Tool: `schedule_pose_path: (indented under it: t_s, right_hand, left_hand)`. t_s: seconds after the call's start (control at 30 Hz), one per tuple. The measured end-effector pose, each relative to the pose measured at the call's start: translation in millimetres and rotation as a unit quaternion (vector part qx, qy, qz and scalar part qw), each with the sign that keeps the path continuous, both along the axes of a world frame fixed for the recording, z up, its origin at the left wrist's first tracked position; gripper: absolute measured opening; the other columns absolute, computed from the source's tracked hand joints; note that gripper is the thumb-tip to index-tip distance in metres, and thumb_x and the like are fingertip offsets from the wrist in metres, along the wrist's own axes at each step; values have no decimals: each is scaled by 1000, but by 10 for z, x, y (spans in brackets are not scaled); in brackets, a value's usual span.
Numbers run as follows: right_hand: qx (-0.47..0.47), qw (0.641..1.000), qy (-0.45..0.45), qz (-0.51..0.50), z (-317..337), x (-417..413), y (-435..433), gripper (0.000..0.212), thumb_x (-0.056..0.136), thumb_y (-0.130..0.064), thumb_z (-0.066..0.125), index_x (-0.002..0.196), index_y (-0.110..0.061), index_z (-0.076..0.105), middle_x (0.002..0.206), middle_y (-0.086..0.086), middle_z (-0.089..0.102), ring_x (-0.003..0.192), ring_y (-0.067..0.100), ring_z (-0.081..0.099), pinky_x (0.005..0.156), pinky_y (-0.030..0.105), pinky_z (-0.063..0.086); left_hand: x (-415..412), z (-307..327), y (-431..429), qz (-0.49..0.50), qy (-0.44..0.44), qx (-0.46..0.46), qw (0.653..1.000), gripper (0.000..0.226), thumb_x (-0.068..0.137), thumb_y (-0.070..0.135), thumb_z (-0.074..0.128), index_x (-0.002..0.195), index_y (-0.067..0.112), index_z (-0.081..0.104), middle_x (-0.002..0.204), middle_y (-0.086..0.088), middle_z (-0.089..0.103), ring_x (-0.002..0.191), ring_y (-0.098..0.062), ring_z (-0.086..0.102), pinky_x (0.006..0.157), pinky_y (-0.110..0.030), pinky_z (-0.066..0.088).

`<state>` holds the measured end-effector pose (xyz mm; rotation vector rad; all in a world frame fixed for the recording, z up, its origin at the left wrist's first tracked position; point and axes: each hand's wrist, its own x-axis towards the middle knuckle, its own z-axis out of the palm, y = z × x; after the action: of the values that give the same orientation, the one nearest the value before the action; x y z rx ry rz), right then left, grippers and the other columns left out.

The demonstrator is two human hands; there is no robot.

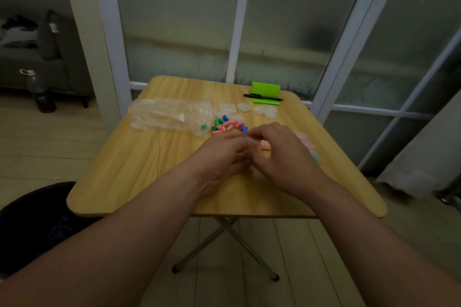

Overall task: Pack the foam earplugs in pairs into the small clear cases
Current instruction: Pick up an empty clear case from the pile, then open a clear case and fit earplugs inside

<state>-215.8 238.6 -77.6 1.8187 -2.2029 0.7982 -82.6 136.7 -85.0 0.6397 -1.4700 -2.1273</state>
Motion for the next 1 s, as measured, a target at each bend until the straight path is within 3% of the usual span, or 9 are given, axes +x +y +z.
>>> schedule_pose_path:
  t_s: [0.1, 0.2, 0.33, 0.6, 0.9, 1.0]
  right_hand:
    - [2, 998, -7, -65, 1, -275, 110, 40, 96, -40, 72, 133, -27, 65, 124, -10, 63, 114, 10, 55, 96, 33, 49]
    - [37, 993, -15, -115, -34, -488, 199, 37, 98, -39, 70, 132, -28, 65, 125, -9, 63, 116, 11, 57, 93, 31, 50]
    - [76, 990, -14, -115, -78, -571, 250, 33, 100, -40, 67, 131, -30, 66, 129, -9, 59, 120, 10, 52, 97, 34, 50]
    - [118, 986, -5, -120, -83, -630, 247, 34, 98, -48, 64, 130, -37, 68, 127, -11, 54, 123, 12, 48, 106, 45, 47]
    - [67, 988, -47, -134, -95, -642, 248, 39, 94, -54, 68, 130, -38, 65, 127, -14, 55, 118, 8, 48, 99, 38, 47]
    - [53, 988, -43, -138, -108, -625, 225, 35, 95, -56, 66, 125, -38, 66, 124, -14, 57, 116, 8, 49, 96, 38, 49]
  left_hand:
    - [-66, 27, -53, 69, -4, 13, 998, 37, 100, 8, 54, 135, 15, 63, 116, -10, 74, 97, -18, 76, 91, -37, 60]
    - [-94, 43, -138, 104, -14, 10, 994, 31, 100, 14, 53, 127, 10, 68, 113, -14, 78, 96, -19, 78, 82, -33, 63]
    - [-121, 54, -143, 133, -15, 4, 991, 21, 101, 12, 57, 117, 8, 70, 109, -16, 79, 91, -22, 76, 90, -41, 64]
    - [-109, 87, -94, 145, -22, -27, 989, 24, 99, 3, 49, 115, 8, 67, 109, -19, 77, 83, -21, 72, 89, -43, 62]
    - [-102, 137, -111, 150, -12, -8, 989, 15, 103, 8, 53, 106, 9, 68, 86, -8, 75, 82, -22, 69, 91, -45, 60]
    - [-85, 150, -128, 151, -13, -5, 988, 12, 102, 6, 56, 107, 5, 67, 85, -7, 74, 80, -21, 68, 84, -41, 62]
